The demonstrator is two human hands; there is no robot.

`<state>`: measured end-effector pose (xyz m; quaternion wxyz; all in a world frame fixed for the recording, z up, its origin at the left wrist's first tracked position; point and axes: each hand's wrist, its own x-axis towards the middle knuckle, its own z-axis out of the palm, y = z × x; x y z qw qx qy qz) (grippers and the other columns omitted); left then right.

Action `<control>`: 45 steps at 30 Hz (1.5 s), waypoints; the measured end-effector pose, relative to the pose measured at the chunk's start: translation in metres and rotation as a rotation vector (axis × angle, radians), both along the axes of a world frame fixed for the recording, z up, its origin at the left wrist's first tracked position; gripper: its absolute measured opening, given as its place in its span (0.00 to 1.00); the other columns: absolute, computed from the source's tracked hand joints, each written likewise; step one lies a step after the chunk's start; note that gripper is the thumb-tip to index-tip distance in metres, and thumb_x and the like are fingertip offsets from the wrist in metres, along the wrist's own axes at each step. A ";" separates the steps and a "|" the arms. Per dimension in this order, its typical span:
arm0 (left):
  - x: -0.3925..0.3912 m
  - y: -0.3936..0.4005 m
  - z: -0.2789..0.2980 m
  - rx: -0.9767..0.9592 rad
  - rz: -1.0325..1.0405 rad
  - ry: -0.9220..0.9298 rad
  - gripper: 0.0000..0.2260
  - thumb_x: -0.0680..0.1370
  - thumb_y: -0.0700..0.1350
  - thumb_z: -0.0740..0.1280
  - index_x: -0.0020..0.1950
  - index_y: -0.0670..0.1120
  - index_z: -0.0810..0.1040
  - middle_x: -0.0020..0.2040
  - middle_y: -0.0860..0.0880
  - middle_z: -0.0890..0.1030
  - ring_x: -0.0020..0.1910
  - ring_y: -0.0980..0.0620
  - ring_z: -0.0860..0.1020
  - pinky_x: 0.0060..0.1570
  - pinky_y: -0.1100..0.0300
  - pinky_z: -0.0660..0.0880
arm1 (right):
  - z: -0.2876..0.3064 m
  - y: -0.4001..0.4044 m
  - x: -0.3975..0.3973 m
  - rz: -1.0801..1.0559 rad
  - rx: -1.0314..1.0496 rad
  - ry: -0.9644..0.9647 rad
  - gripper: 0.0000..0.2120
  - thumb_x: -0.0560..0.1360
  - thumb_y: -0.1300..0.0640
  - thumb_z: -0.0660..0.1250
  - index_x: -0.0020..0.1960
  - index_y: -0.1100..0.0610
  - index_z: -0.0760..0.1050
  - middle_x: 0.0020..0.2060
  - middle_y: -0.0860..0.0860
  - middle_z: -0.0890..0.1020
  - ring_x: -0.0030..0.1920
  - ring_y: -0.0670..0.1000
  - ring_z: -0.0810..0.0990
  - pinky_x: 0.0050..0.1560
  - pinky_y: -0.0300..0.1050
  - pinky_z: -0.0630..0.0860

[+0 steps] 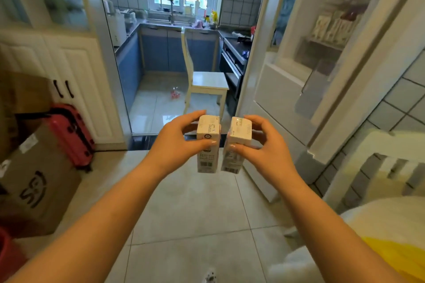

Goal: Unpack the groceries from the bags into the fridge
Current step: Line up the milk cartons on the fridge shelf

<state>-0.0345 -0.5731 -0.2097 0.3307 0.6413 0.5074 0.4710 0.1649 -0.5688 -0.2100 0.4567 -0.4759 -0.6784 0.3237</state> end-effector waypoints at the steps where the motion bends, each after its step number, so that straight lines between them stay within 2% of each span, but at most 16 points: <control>1: -0.002 0.024 0.000 0.004 0.008 0.005 0.28 0.70 0.41 0.74 0.67 0.55 0.70 0.60 0.56 0.75 0.56 0.63 0.73 0.47 0.70 0.74 | 0.001 0.025 -0.002 -0.005 0.012 0.006 0.26 0.67 0.61 0.75 0.62 0.48 0.70 0.53 0.38 0.76 0.52 0.32 0.74 0.44 0.24 0.73; 4: -0.003 0.099 0.004 0.031 0.053 0.041 0.28 0.70 0.43 0.74 0.68 0.55 0.69 0.60 0.57 0.73 0.56 0.62 0.71 0.44 0.72 0.72 | 0.007 0.103 -0.006 0.003 0.053 0.032 0.27 0.68 0.61 0.75 0.64 0.48 0.70 0.54 0.39 0.76 0.54 0.35 0.73 0.43 0.23 0.72; 7: 0.000 0.171 0.016 0.048 0.087 0.052 0.29 0.69 0.44 0.74 0.69 0.53 0.70 0.58 0.58 0.74 0.54 0.64 0.73 0.47 0.73 0.70 | 0.016 0.180 -0.010 -0.015 0.071 0.063 0.29 0.68 0.60 0.75 0.65 0.45 0.68 0.57 0.40 0.76 0.55 0.38 0.73 0.44 0.27 0.73; 10: 0.006 0.237 0.032 0.071 0.103 -0.012 0.26 0.69 0.44 0.74 0.64 0.57 0.71 0.52 0.63 0.75 0.49 0.71 0.74 0.41 0.76 0.72 | 0.025 0.252 -0.016 -0.007 0.059 0.121 0.32 0.69 0.62 0.74 0.67 0.44 0.66 0.59 0.42 0.74 0.56 0.39 0.72 0.43 0.23 0.72; 12: 0.009 0.278 0.038 0.085 0.114 -0.050 0.25 0.70 0.44 0.74 0.63 0.58 0.71 0.50 0.66 0.74 0.47 0.71 0.73 0.39 0.79 0.70 | 0.028 0.292 -0.018 -0.023 0.033 0.158 0.33 0.69 0.63 0.73 0.70 0.47 0.65 0.58 0.42 0.73 0.57 0.40 0.71 0.42 0.21 0.71; 17: 0.016 0.386 0.035 0.073 0.086 -0.074 0.27 0.69 0.44 0.75 0.67 0.52 0.72 0.55 0.61 0.76 0.52 0.66 0.75 0.45 0.72 0.73 | 0.026 0.385 -0.006 -0.100 0.000 0.183 0.32 0.68 0.62 0.74 0.69 0.50 0.67 0.55 0.40 0.75 0.53 0.36 0.74 0.44 0.24 0.73; 20: 0.028 0.459 0.030 0.058 0.021 -0.108 0.28 0.68 0.44 0.76 0.67 0.51 0.73 0.55 0.60 0.78 0.55 0.64 0.76 0.50 0.66 0.75 | 0.025 0.441 0.008 -0.181 -0.001 0.179 0.31 0.69 0.61 0.74 0.68 0.49 0.68 0.56 0.40 0.76 0.55 0.38 0.74 0.42 0.24 0.74; 22: 0.040 0.509 0.028 0.058 -0.043 -0.136 0.28 0.68 0.42 0.76 0.66 0.51 0.74 0.52 0.62 0.79 0.53 0.65 0.77 0.47 0.68 0.77 | 0.025 0.478 0.019 -0.248 0.013 0.170 0.31 0.69 0.60 0.74 0.69 0.48 0.68 0.57 0.41 0.76 0.58 0.41 0.73 0.42 0.25 0.75; 25: 0.060 0.585 0.030 0.060 -0.176 -0.165 0.27 0.67 0.40 0.76 0.65 0.50 0.74 0.53 0.58 0.80 0.52 0.66 0.77 0.43 0.69 0.78 | 0.030 0.533 0.039 -0.372 0.027 0.134 0.31 0.69 0.60 0.74 0.69 0.47 0.67 0.60 0.43 0.76 0.62 0.45 0.73 0.51 0.38 0.78; 27: 0.077 0.635 0.036 0.062 -0.271 -0.162 0.27 0.68 0.40 0.76 0.65 0.51 0.74 0.50 0.62 0.79 0.49 0.71 0.77 0.40 0.71 0.76 | 0.038 0.566 0.053 -0.476 0.038 0.106 0.31 0.69 0.60 0.73 0.69 0.47 0.67 0.61 0.43 0.75 0.62 0.45 0.73 0.56 0.44 0.77; 32: 0.134 0.733 0.057 0.056 -0.509 -0.172 0.25 0.68 0.38 0.75 0.59 0.56 0.72 0.46 0.66 0.77 0.46 0.74 0.76 0.36 0.73 0.74 | 0.058 0.627 0.098 -0.711 0.073 0.086 0.30 0.70 0.60 0.72 0.69 0.47 0.66 0.60 0.42 0.74 0.60 0.43 0.72 0.48 0.35 0.74; 35: 0.180 0.776 0.069 0.059 -0.642 -0.178 0.23 0.69 0.36 0.74 0.56 0.58 0.73 0.47 0.65 0.76 0.46 0.75 0.75 0.36 0.74 0.74 | 0.068 0.654 0.132 -0.821 0.105 0.072 0.31 0.70 0.60 0.72 0.70 0.48 0.66 0.62 0.44 0.75 0.60 0.44 0.73 0.52 0.37 0.75; 38: 0.227 0.813 0.079 0.088 -0.696 -0.163 0.27 0.69 0.40 0.74 0.66 0.52 0.71 0.53 0.61 0.76 0.53 0.65 0.75 0.43 0.70 0.76 | 0.079 0.680 0.166 -0.911 0.155 0.087 0.30 0.70 0.61 0.72 0.68 0.48 0.67 0.59 0.44 0.77 0.60 0.46 0.74 0.59 0.46 0.76; 40: 0.260 0.835 0.085 0.107 -0.713 -0.169 0.29 0.69 0.41 0.75 0.68 0.50 0.70 0.54 0.59 0.76 0.55 0.63 0.74 0.51 0.62 0.77 | 0.087 0.696 0.188 -0.926 0.192 0.096 0.28 0.69 0.61 0.73 0.65 0.45 0.68 0.54 0.39 0.77 0.58 0.43 0.76 0.58 0.43 0.75; 42: 0.292 0.852 0.093 0.131 -0.744 -0.198 0.29 0.69 0.41 0.75 0.67 0.52 0.71 0.53 0.61 0.77 0.53 0.65 0.75 0.53 0.58 0.78 | 0.092 0.713 0.214 -0.938 0.245 0.120 0.28 0.69 0.62 0.73 0.65 0.45 0.68 0.52 0.37 0.77 0.56 0.39 0.76 0.57 0.39 0.76; 45: 0.340 0.878 0.106 0.139 -0.812 -0.220 0.25 0.70 0.40 0.74 0.62 0.58 0.72 0.49 0.65 0.77 0.49 0.68 0.75 0.52 0.60 0.77 | 0.100 0.742 0.257 -0.974 0.292 0.143 0.29 0.70 0.61 0.73 0.67 0.47 0.68 0.55 0.41 0.78 0.56 0.40 0.77 0.55 0.38 0.77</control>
